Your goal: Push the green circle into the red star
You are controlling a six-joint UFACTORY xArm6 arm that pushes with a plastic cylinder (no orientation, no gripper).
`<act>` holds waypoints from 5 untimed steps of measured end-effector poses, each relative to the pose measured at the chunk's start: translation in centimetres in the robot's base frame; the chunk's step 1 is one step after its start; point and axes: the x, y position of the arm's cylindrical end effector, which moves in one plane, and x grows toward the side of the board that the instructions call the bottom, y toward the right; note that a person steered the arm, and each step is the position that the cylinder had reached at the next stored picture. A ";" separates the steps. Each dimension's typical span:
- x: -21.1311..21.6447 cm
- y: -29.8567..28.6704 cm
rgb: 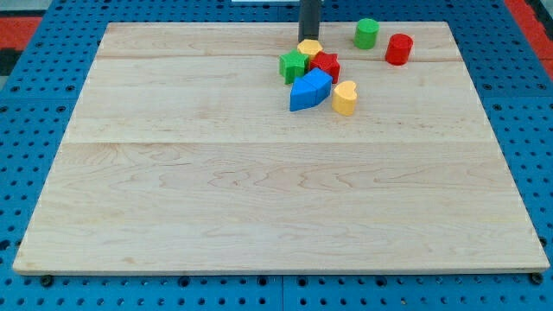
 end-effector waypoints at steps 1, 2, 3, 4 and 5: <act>-0.1 0.4; -2.8 2.3; -3.0 -0.4; -4.4 0.1; -4.3 1.9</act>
